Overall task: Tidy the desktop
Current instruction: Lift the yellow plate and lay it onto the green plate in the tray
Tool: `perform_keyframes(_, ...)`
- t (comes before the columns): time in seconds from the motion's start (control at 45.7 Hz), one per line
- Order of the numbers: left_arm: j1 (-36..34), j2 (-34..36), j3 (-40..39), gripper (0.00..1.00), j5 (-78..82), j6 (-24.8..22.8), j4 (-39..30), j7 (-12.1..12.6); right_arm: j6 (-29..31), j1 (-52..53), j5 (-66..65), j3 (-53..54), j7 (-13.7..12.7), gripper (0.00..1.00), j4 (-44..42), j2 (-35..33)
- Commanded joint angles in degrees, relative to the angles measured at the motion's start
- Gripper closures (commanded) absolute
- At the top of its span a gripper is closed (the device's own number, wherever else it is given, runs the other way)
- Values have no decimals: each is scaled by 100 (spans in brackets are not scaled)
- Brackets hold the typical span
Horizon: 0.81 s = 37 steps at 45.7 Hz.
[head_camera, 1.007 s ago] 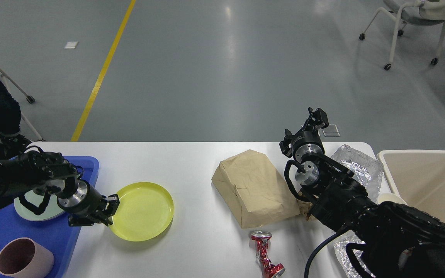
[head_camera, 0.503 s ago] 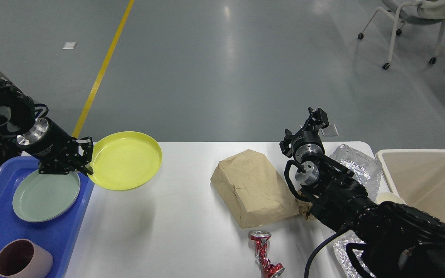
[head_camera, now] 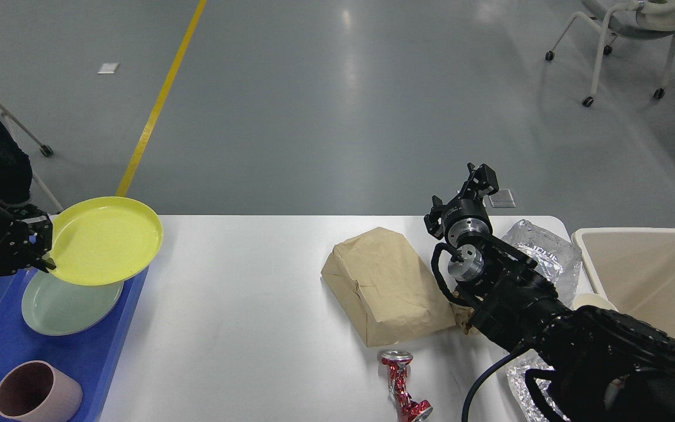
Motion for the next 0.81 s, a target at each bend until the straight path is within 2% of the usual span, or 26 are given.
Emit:
perform_keyframes(0.0, 406, 5, -305, 100, -5, 267, 293, 0, 0, 0, 0, 0, 0, 0, 0, -1)
perform_keyframes(0.263, 1057, -65, -718, 100, 21, 628, 733, 8, 0, 0, 0, 0, 0, 0, 0, -1)
perform_keyframes(0.503, 1452, -232, -727, 100, 39, 1665, 733, 35, 0, 0, 0, 0, 0, 0, 0, -1)
perform_keyframes(0.656, 1558, -303, -736, 100, 30, 1823, 742, 333, 0, 0, 0, 0, 0, 0, 0, -1)
perform_keyframes(0.788, 1645, -303, -850, 100, 30, 1867, 742, 395, 0, 0, 0, 0, 0, 0, 0, -1)
